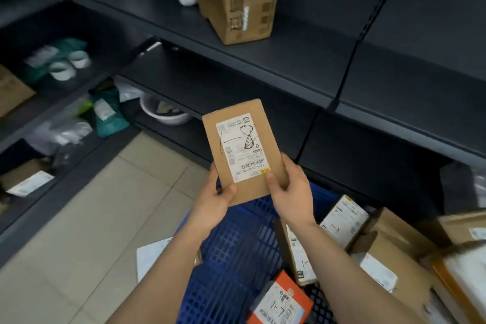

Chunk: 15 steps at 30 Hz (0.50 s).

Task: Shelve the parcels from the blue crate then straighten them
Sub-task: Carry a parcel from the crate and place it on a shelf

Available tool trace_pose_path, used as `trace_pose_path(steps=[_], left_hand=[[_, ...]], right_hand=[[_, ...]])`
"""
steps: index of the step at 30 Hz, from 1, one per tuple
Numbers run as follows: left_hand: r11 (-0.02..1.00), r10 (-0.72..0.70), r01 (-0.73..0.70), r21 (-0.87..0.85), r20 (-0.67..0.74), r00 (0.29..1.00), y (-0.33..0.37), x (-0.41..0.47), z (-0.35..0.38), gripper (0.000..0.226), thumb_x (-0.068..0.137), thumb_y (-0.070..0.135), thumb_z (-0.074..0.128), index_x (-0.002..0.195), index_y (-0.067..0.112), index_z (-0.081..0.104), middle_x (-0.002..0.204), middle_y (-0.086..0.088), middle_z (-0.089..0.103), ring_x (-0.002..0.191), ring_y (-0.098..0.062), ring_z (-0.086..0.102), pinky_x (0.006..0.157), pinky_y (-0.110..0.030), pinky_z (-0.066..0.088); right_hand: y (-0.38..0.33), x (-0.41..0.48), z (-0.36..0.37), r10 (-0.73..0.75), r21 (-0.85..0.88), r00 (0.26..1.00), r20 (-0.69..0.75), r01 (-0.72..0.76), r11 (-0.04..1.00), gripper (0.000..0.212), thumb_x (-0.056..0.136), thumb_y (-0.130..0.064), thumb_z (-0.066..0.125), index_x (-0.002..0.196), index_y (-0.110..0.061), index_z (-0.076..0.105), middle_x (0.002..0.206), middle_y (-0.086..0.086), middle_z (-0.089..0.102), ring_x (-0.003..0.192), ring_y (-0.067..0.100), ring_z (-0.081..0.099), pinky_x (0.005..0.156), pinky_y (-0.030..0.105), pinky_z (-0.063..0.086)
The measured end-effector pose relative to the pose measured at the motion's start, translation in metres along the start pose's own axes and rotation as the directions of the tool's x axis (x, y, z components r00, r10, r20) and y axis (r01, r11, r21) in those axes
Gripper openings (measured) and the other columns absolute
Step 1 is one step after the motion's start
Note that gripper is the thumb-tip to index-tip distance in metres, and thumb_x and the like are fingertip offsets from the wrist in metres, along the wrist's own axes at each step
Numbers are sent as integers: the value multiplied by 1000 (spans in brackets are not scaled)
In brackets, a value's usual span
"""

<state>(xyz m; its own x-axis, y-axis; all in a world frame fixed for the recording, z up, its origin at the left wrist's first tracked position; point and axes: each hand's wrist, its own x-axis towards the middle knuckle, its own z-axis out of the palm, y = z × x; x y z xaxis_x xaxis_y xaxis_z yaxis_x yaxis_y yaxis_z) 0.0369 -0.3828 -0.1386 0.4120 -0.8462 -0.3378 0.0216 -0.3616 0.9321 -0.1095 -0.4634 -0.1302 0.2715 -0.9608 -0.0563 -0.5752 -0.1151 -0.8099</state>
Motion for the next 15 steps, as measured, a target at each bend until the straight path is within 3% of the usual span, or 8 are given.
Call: trace_pose_path(steps=[4,11,13,15], left_hand=[[998,42,-49,-38,-156,987,18,-45,-48,56,102,22,44,145,49,22,127,29,51,114,9,48,96,-20,40],[993,94,-112,-22,-413,906,40,-140,-145,52,102,16,43,123,59,24,113,48,42,101,33,41,82,3,33],[994,88,-107,-12,-481,872,45,-169,-177,52,102,17,44,124,58,21,113,47,40,103,28,42,85,-1,33],[996,73,-88,-2,-537,841,46,-199,-210,54,102,20,44,135,54,18,125,38,42,114,11,45,97,-13,35]], right_hand=[[-58,-23,16,-85,77,993,77,79,994,54,93,-38,59,143,-28,43,128,-4,50,115,11,51,100,37,45],[-155,-83,66,-260,179,936,238,221,959,52,92,-37,60,142,-30,44,124,-9,47,99,-5,51,91,24,45],[-186,-105,84,-305,204,911,276,255,945,52,92,-36,62,141,-31,45,122,-10,47,96,-10,51,89,24,45],[-216,-127,103,-355,240,880,316,288,927,50,90,-35,63,137,-34,48,118,-12,49,97,-8,52,90,26,47]])
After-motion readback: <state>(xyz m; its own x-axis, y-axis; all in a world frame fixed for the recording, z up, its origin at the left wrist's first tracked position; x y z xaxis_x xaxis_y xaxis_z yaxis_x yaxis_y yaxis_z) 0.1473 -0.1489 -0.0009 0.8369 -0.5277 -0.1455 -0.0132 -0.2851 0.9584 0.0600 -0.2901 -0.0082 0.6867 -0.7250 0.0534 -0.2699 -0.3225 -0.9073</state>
